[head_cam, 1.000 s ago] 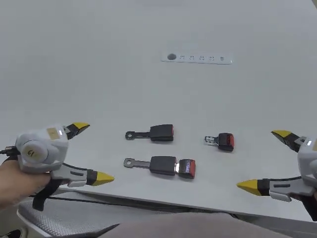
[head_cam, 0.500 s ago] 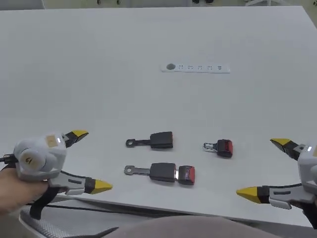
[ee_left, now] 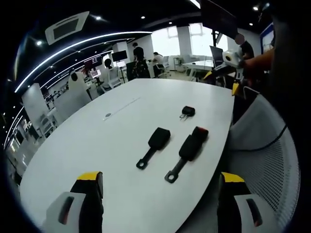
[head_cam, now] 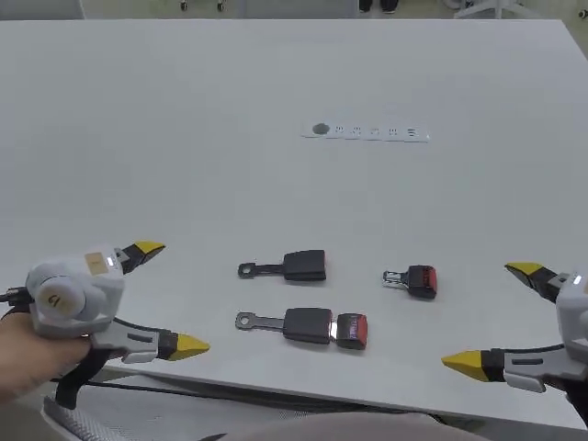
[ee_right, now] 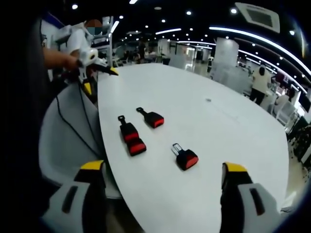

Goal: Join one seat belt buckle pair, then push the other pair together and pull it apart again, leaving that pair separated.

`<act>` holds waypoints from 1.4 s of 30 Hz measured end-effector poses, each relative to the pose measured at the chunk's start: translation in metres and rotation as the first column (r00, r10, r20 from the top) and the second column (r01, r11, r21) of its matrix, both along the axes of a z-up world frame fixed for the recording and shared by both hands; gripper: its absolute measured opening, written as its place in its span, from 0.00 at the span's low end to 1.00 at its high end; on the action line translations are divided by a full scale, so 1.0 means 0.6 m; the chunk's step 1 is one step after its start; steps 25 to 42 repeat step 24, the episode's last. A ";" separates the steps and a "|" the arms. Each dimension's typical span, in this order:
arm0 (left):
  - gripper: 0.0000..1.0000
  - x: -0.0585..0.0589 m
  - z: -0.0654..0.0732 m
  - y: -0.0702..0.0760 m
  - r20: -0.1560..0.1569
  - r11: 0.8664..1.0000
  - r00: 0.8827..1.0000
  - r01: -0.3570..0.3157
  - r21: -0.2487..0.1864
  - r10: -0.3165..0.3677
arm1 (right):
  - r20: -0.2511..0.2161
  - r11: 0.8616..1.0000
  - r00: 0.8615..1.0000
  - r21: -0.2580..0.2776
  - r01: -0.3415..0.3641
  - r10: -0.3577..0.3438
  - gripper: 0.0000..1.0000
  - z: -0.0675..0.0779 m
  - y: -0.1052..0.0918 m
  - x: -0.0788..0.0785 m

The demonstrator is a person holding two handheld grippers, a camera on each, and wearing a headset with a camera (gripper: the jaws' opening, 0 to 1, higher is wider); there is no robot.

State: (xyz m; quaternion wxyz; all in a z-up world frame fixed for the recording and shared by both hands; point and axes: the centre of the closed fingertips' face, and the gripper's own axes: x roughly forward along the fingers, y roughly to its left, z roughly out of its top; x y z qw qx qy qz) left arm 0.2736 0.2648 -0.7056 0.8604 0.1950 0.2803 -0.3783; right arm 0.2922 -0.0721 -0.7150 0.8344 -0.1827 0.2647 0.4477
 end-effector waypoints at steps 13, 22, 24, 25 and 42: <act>1.00 0.004 0.016 0.012 0.014 1.000 1.000 -0.012 -0.029 0.013 | -0.031 0.999 0.999 0.002 0.039 -0.039 0.99 0.003 -0.007 -0.015; 1.00 -0.003 0.011 -0.002 0.006 1.000 1.000 0.019 0.003 -0.019 | -0.045 0.997 0.996 0.015 0.078 -0.078 1.00 -0.003 -0.022 -0.021; 1.00 -0.005 0.013 -0.005 0.007 1.000 1.000 0.023 0.005 -0.023 | -0.042 0.997 0.996 0.012 0.078 -0.077 1.00 -0.004 -0.022 -0.021; 1.00 -0.005 0.013 -0.005 0.007 1.000 1.000 0.023 0.005 -0.023 | -0.042 0.997 0.996 0.012 0.078 -0.077 1.00 -0.004 -0.022 -0.021; 1.00 -0.005 0.013 -0.005 0.007 1.000 1.000 0.023 0.005 -0.023 | -0.042 0.997 0.996 0.012 0.078 -0.077 1.00 -0.004 -0.022 -0.021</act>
